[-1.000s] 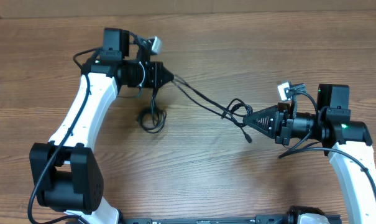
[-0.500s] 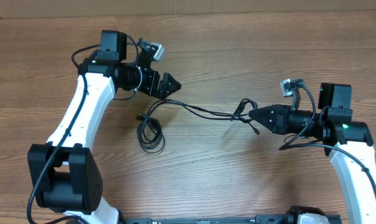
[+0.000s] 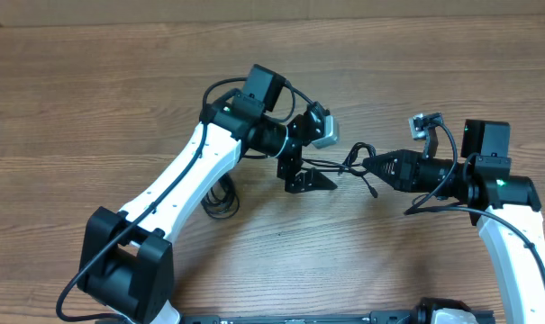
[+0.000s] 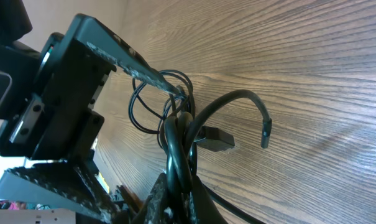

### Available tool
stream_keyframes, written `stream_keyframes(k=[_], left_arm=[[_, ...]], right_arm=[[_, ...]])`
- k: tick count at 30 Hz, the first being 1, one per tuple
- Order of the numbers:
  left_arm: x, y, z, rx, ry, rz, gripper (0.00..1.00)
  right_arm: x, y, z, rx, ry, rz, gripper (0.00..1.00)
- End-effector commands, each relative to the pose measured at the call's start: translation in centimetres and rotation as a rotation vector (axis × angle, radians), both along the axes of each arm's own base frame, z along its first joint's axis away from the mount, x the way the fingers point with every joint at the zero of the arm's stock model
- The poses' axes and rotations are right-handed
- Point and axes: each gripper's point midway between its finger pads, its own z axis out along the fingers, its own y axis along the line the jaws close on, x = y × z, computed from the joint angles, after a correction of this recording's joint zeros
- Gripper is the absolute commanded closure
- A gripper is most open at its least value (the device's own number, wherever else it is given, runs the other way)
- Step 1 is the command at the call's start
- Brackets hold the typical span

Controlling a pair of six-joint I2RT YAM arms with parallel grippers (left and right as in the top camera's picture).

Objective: Untangle cables

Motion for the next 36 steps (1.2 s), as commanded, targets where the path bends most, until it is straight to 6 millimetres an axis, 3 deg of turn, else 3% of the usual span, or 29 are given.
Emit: stream_keyframes(k=[1,2,3,4,7,11,12,14,17,18,19,20,21,22,24,27,31,36], left_arm=[[-1.1,-0.8,0.2,0.015,-0.053,-0.044,0.0],[-1.3,-0.9,0.2,0.017,-0.053,-0.048,0.05],[-1.4,-1.0,-0.1,0.035,-0.06,-0.046,0.25],[-1.3,-0.7,-0.8,0.076,-0.064,-0.032,0.38],[-1.0,0.7,-2.7,0.207,-0.065,0.014,0.37],[-0.2,1.8,-3.9,0.296,-0.095,0.054,0.46],[-0.2,1.7,-3.9,0.294,-0.095,0.053,0.66],[-0.2,1.7,-3.8,0.291,-0.094,0.051,0.94],[-0.5,1.5,-3.7,0.279,-0.084,0.044,0.96],[-0.7,1.4,-3.4,0.262,-0.075,0.035,0.96],[-0.6,1.4,-3.5,0.263,-0.077,0.036,0.96],[-0.4,1.5,-3.6,0.275,-0.087,0.043,0.96],[-0.2,1.7,-3.8,0.289,-0.096,0.051,0.96],[0.2,2.0,-4.2,0.318,-0.113,0.066,0.96],[1.8,3.6,-5.5,0.441,-0.183,0.128,0.96],[0.7,4.4,-6.0,0.47,-0.25,0.01,0.96],[-0.5,4.8,-6.4,0.478,-0.297,-0.105,0.96],[-2.8,3.2,-5.6,0.348,-0.414,-0.327,0.96]], right_arm=[[0.0,0.0,0.5,0.006,-0.018,-0.001,0.96],[0.0,0.0,0.5,0.009,-0.018,0.0,0.96],[-0.1,0.1,0.7,0.02,-0.021,0.008,0.96],[-0.2,0.4,1.1,0.043,-0.03,0.023,0.96],[-0.3,0.8,1.8,0.08,-0.051,0.048,0.96],[-0.6,1.2,2.4,0.114,-0.061,0.072,0.96],[-0.6,1.2,2.5,0.118,-0.063,0.075,0.96],[-0.6,1.2,2.5,0.118,-0.062,0.074,0.96],[-0.5,1.1,2.4,0.109,-0.062,0.069,0.96],[-0.2,0.8,1.8,0.076,-0.053,0.046,0.9],[-0.1,0.5,1.3,0.05,-0.042,0.028,0.78],[0.1,-0.1,0.4,-0.001,-0.016,-0.006,0.53],[0.2,-0.4,0.0,-0.024,-0.008,-0.021,0.41],[0.3,-0.8,-0.5,-0.055,-0.002,-0.04,0.24],[1.0,-1.8,-1.3,-0.129,-0.006,-0.086,0.1],[1.8,-3.0,-2.1,-0.245,-0.078,-0.087,0.1],[1.7,-3.0,-2.0,-0.305,-0.185,0.0,0.13],[0.8,-2.7,-2.4,-0.381,-0.306,0.143,0.15]])
